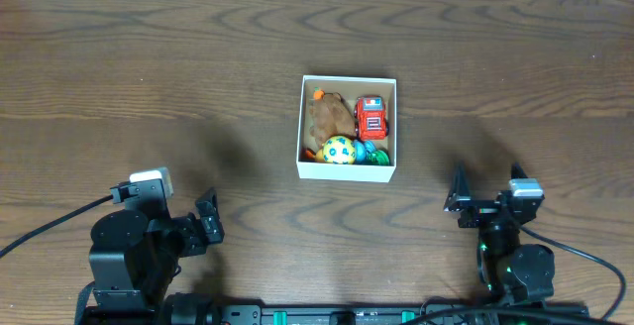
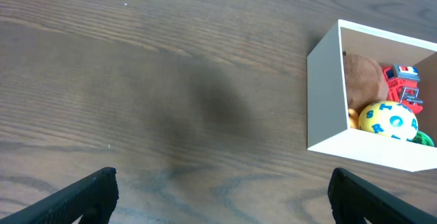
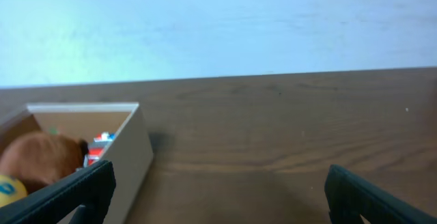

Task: Pack container

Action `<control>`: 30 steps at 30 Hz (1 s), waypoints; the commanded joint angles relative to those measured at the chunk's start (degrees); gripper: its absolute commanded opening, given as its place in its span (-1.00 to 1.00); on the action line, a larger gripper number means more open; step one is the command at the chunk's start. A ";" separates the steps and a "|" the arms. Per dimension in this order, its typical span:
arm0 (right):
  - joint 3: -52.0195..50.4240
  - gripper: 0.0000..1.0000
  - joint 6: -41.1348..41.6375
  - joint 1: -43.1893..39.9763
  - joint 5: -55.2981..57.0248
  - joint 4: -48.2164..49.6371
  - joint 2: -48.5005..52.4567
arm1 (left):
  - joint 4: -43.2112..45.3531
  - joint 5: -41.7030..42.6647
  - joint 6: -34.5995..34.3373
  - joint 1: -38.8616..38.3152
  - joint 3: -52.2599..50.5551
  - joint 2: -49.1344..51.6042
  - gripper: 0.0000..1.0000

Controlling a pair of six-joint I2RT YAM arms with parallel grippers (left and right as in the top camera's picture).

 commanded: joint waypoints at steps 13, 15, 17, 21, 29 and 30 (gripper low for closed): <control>-0.79 0.99 -12.35 -0.52 -7.74 -1.86 -0.42 | -0.15 -0.44 -0.66 0.17 -0.24 0.07 0.96; -0.79 0.99 -12.35 -0.52 -7.74 -1.84 -0.42 | -0.15 -0.44 -0.66 0.17 -0.24 0.07 0.96; -0.79 0.99 -12.35 -0.52 -7.74 -1.86 -0.42 | -0.15 -0.44 -0.66 0.17 -0.24 0.07 0.96; -0.79 0.98 -12.35 -0.52 -7.72 -1.86 -0.42 | -0.15 -0.44 -0.66 0.17 -0.24 0.07 0.96; -0.79 0.99 -12.35 -0.52 -7.74 -1.86 -0.42 | -0.15 -0.44 -0.66 0.17 -0.24 0.07 0.96; -0.79 0.99 -12.35 -0.52 -7.74 -1.86 -0.42 | -0.15 -0.46 -0.66 0.17 -0.24 0.07 0.96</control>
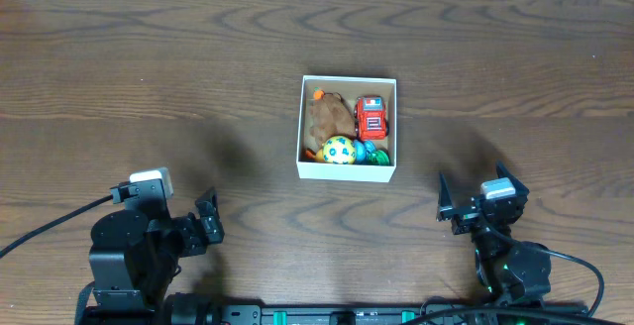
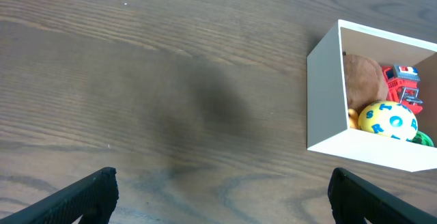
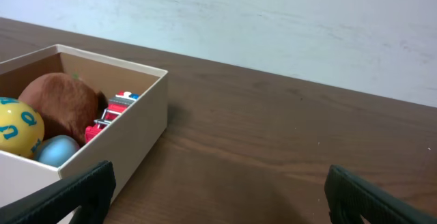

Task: Pack container

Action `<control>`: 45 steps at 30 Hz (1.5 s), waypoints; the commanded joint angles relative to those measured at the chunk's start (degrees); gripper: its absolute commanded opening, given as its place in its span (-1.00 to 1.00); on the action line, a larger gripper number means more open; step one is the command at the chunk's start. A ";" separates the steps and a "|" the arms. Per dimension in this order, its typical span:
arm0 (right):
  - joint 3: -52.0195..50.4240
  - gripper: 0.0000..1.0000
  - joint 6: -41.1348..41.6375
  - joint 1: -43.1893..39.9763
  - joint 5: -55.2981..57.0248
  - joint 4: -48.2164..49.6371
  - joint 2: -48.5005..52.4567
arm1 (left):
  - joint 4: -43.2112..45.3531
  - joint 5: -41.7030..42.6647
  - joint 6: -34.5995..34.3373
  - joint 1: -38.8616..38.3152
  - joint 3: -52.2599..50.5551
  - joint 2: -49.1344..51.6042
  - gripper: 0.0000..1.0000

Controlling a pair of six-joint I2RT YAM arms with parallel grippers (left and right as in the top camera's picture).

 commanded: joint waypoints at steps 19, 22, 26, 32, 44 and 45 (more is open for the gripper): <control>-0.24 0.98 -0.94 -0.52 -0.50 -0.09 -0.42 | -3.54 -0.66 2.73 0.24 -3.04 -5.51 0.96; -0.24 0.99 -0.94 -0.52 -0.52 -0.09 -0.42 | 2.51 -0.63 7.26 0.24 -8.52 -9.84 0.96; -0.24 0.99 -0.94 -0.52 -0.50 -0.09 -0.42 | 15.56 0.28 14.14 0.24 -18.47 -15.56 0.96; -0.24 0.98 -0.94 -0.52 -0.52 -0.09 -0.42 | 35.80 6.03 24.52 0.24 -31.15 -20.15 0.96; -0.24 0.98 -0.94 -0.52 -0.52 -0.09 -0.42 | 55.58 6.01 23.67 0.24 -46.03 -25.46 0.96; -0.24 0.99 -0.94 -0.52 -0.50 -0.09 -0.42 | 54.69 5.99 23.67 0.24 -46.03 -25.90 0.96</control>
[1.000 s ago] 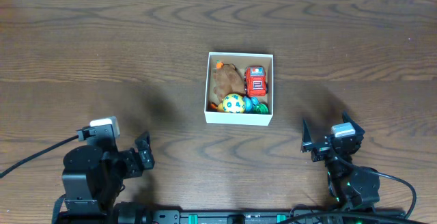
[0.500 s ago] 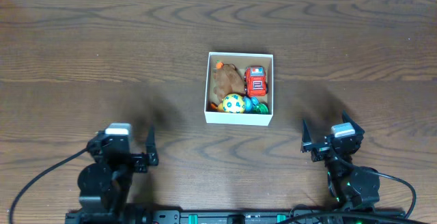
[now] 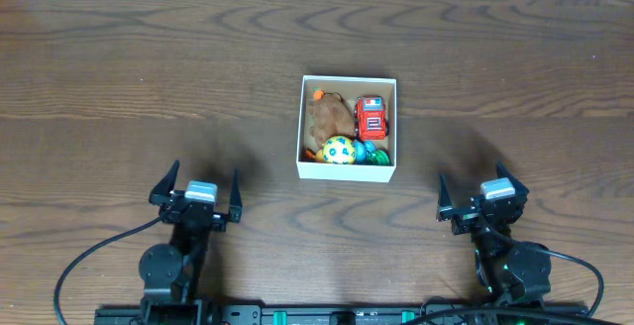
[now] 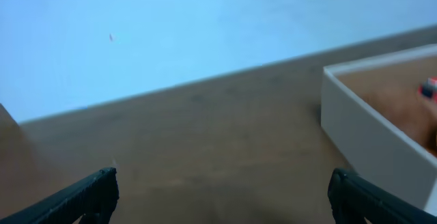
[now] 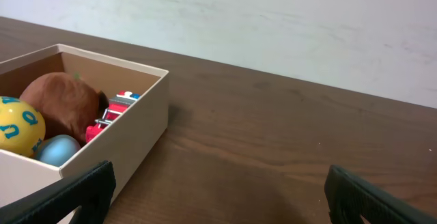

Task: Pack container

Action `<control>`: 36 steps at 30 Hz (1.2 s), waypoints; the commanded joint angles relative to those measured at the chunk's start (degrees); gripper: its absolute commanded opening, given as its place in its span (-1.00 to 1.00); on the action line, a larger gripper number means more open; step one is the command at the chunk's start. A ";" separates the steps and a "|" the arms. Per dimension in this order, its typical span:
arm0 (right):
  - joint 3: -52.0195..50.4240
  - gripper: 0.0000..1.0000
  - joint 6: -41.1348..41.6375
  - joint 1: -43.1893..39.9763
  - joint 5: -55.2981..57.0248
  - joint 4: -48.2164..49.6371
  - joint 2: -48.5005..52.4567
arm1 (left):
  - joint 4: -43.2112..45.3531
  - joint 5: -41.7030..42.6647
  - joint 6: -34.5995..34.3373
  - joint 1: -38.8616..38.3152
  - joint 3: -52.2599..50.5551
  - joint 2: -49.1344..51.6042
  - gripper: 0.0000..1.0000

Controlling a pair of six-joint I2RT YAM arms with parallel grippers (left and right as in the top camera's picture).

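Observation:
A white open box [image 3: 347,172] sits mid-table, holding a brown plush [image 3: 330,117], a red toy truck [image 3: 371,117], a yellow patterned ball [image 3: 339,151] and a blue and green toy [image 3: 374,154]. The right wrist view shows the box [image 5: 130,145] at left with the same toys. In the left wrist view the box's white wall [image 4: 372,138] is at right. My left gripper [image 3: 197,188] is open at the near left, low over the table. My right gripper [image 3: 475,194] is open at the near right. Neither holds anything.
The dark wooden table [image 3: 149,87] runs out on all sides of the box. A pale wall [image 5: 273,19] stands beyond the table's far edge. Cables trail from both arm bases along the near edge.
My left arm has folded down: its gripper now sits low near the front edge, looking across the table at the wall instead of down at it. The right arm and box are unchanged.
At first both grippers were open near the front edge, with the box full of toys. Then the right gripper had turned slightly toward the box. Now the left arm has dropped to a low pose as well. The toys stayed in the box throughout.

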 commanded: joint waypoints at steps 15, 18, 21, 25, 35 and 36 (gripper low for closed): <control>-0.22 0.99 -0.79 -0.52 -0.31 -0.09 -0.42 | -5.25 0.74 -3.41 -1.44 -0.11 -1.66 0.96; -0.22 0.98 -0.79 -0.52 -0.28 -0.07 -0.42 | -5.22 0.74 -3.41 -1.44 -0.11 -1.66 0.96; -0.22 0.98 -0.79 -0.52 -0.31 -0.09 -0.42 | -5.22 0.74 -3.41 -1.44 -0.11 -1.66 0.96; -0.22 0.99 -0.79 -0.52 -0.28 -0.07 -0.42 | -5.07 0.76 -3.41 -1.44 -0.11 -1.66 0.96; -0.22 0.98 -0.79 -0.52 -0.28 -0.09 -0.42 | -5.07 0.76 -3.39 -1.42 -0.11 -1.53 0.96; -0.22 0.98 -0.79 -0.52 -0.31 -0.09 -0.42 | -5.07 0.76 -3.39 -1.42 -0.11 -1.53 0.96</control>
